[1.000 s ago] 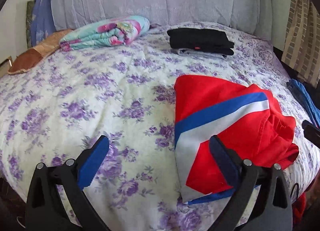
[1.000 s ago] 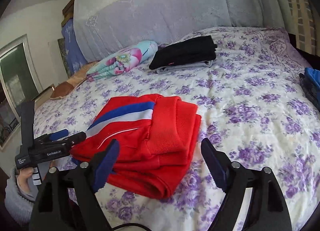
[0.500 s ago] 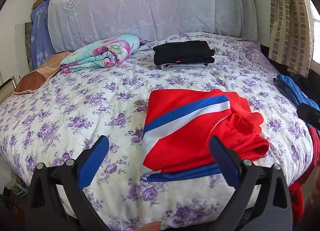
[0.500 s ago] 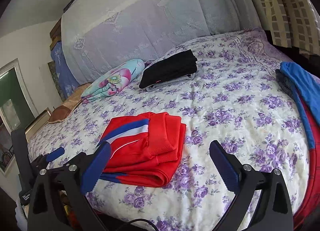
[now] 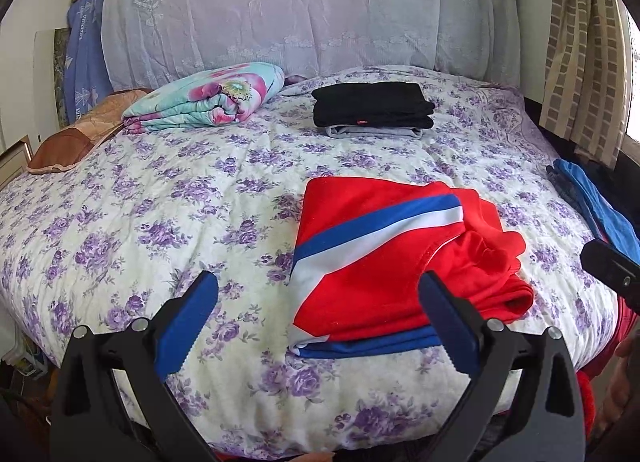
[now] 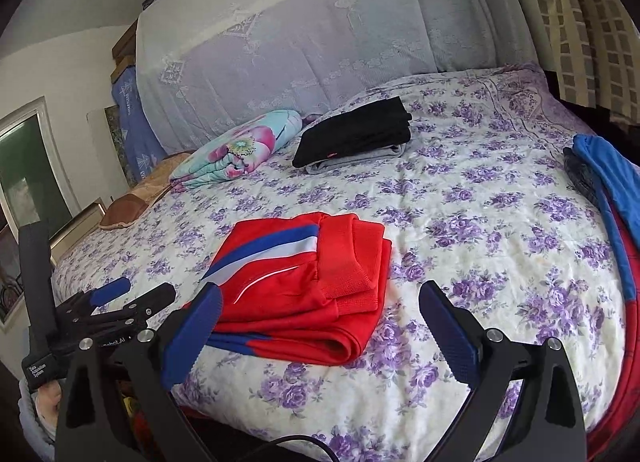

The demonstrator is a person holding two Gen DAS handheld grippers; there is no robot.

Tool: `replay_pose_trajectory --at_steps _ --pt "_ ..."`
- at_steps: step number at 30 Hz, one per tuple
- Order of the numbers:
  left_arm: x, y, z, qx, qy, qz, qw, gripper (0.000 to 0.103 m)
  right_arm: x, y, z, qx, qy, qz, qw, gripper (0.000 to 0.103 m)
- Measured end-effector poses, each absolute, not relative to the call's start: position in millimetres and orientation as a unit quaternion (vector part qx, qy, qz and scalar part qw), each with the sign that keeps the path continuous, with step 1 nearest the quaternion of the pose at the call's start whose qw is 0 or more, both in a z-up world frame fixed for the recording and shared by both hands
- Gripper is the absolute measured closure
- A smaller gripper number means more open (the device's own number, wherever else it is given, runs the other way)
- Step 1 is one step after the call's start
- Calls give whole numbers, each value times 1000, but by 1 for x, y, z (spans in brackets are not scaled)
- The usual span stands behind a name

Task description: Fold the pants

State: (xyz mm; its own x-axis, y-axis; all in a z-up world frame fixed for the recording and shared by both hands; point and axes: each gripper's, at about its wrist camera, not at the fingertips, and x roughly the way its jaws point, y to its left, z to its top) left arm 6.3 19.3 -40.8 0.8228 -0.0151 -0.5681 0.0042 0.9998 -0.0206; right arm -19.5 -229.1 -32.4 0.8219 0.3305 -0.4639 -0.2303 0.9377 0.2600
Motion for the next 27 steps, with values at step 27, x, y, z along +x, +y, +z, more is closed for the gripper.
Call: replay_pose_trajectory --at_steps 27 --pt "27 68 -49 -73 337 7 938 5 -17 -229 -36 115 270 156 943 4"
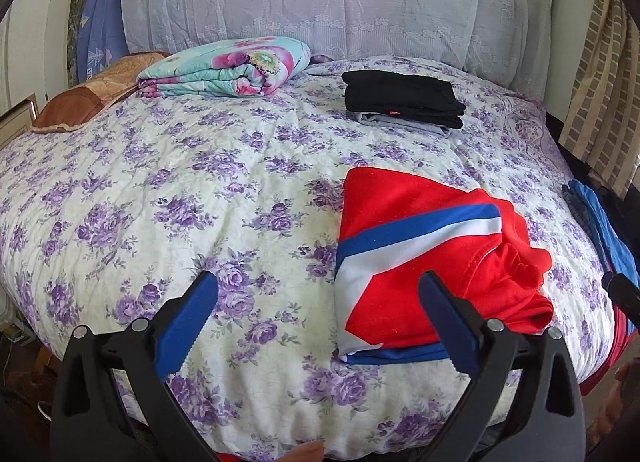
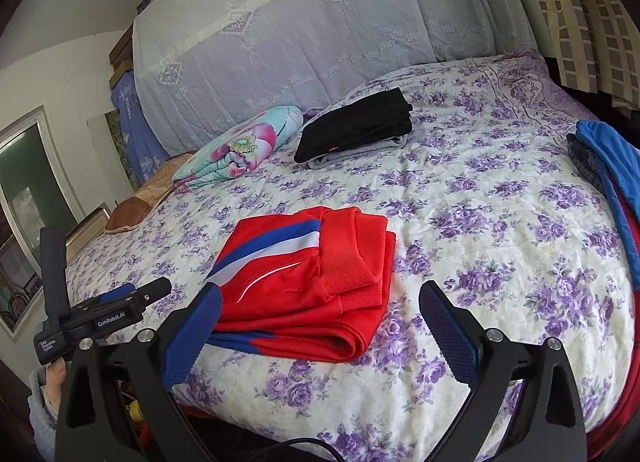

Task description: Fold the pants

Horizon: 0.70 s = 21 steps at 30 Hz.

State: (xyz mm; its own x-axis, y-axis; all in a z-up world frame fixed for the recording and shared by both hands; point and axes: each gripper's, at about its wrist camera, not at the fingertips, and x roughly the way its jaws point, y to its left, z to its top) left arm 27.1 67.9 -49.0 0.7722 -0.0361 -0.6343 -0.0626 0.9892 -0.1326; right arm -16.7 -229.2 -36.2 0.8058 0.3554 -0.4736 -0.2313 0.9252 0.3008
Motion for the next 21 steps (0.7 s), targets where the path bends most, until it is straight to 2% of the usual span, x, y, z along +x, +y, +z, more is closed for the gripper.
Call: replay_pose_trajectory --at_steps 9,21 --pt "30 91 -47 -120 345 3 931 5 -18 -229 -35 118 269 157 943 4" --pt "29 80 -47 -103 349 -4 931 5 -15 -228 -38 126 278 159 939 4"
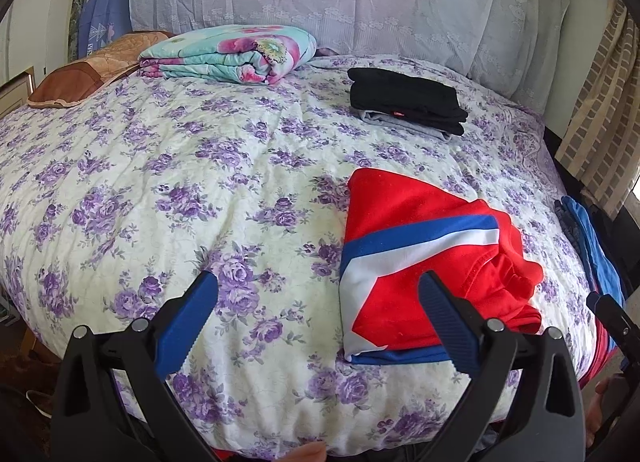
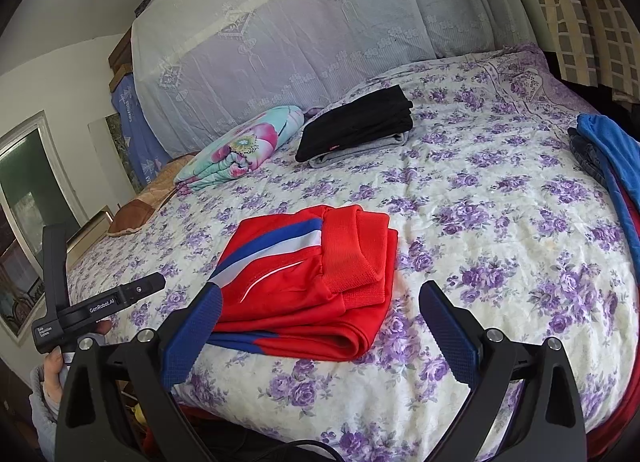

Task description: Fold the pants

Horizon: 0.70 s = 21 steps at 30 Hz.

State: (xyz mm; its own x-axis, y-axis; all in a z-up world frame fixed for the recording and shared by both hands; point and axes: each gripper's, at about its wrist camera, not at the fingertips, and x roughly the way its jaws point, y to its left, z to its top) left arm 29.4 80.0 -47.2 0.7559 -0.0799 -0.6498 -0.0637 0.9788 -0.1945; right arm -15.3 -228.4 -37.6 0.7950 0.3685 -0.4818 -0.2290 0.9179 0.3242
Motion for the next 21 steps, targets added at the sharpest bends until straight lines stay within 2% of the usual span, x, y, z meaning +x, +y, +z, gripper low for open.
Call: replay_pose_trajectory --at_steps 14,21 --pt "27 53 -36 -78 348 2 934 5 0 -238 -54 173 312 174 918 4" --pt "19 48 -24 -66 330 4 941 5 -4 -245 -49 194 300 176 917 4"
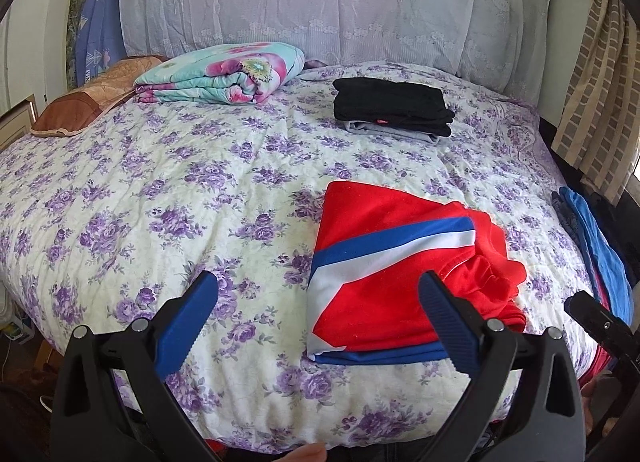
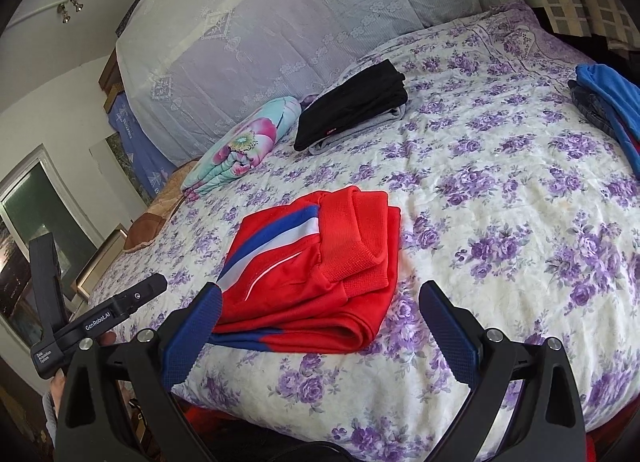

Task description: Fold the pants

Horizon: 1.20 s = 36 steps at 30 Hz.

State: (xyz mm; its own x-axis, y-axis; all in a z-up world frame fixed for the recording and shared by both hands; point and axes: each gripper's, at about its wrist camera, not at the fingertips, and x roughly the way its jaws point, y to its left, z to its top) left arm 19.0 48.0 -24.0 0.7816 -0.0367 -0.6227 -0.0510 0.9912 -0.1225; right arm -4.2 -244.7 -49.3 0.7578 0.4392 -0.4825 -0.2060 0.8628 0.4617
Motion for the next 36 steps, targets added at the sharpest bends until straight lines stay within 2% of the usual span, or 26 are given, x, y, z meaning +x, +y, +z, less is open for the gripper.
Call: replay_pose_trajectory --at_steps 13,23,32,36 --pt "30 51 -41 -60 353 -10 934 5 -8 -237 -47 174 294 172 924 4" --pt "42 62 -65 -51 378 -20 924 5 -13 -218 -45 116 285 165 937 4" --pt "53 78 -77 -85 399 4 913 5 28 -195 -46 55 276 146 948 4" --pt "53 84 -77 -82 397 13 914 5 50 -199 -71 36 330 103 938 4"
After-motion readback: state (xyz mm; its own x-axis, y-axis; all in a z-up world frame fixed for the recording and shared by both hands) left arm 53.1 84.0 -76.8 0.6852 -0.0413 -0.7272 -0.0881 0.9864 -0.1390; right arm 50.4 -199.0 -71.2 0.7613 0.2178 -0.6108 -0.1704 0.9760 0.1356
